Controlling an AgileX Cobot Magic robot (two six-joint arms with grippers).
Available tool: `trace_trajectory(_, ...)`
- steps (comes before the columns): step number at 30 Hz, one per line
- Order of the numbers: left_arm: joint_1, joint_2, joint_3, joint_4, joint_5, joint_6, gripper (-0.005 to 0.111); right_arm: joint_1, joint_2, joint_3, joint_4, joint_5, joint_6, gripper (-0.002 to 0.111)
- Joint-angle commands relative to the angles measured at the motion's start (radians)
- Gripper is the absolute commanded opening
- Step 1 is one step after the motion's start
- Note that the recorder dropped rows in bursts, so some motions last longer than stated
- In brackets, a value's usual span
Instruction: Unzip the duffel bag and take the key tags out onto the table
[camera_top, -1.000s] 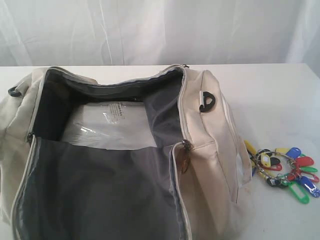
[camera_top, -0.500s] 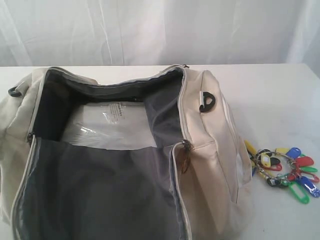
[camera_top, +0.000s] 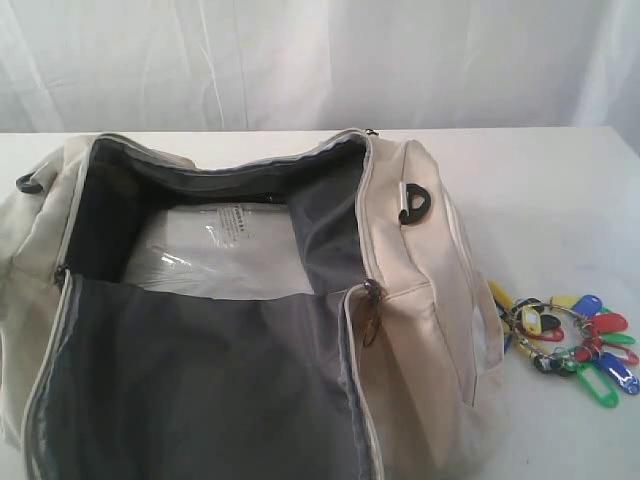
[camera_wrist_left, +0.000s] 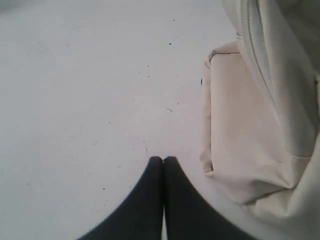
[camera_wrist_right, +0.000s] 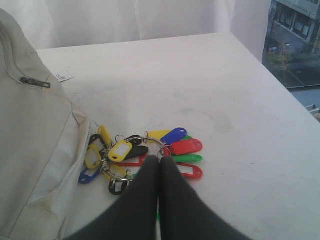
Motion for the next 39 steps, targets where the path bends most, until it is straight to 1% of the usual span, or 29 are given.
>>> trace_trajectory(1, 0.003, -0.004, 0.004, -0.004, 0.005, 0.006, 0.000, -0.005, -0.007, 0.005, 0.000, -0.001, 0.001, 0.000)
trace_trajectory(11, 0.003, -0.004, 0.004, -0.004, 0.005, 0.006, 0.000, -0.005, -0.007, 0.005, -0.004, -0.001, 0.001, 0.000)
trace_trajectory(24, 0.003, -0.004, 0.004, -0.004, 0.005, 0.006, 0.000, -0.005, -0.007, 0.005, -0.188, 0.003, 0.001, 0.000)
trace_trajectory(39, 0.003, -0.004, 0.004, -0.004, 0.005, 0.006, 0.000, -0.005, -0.007, 0.005, -0.190, 0.003, 0.019, 0.000)
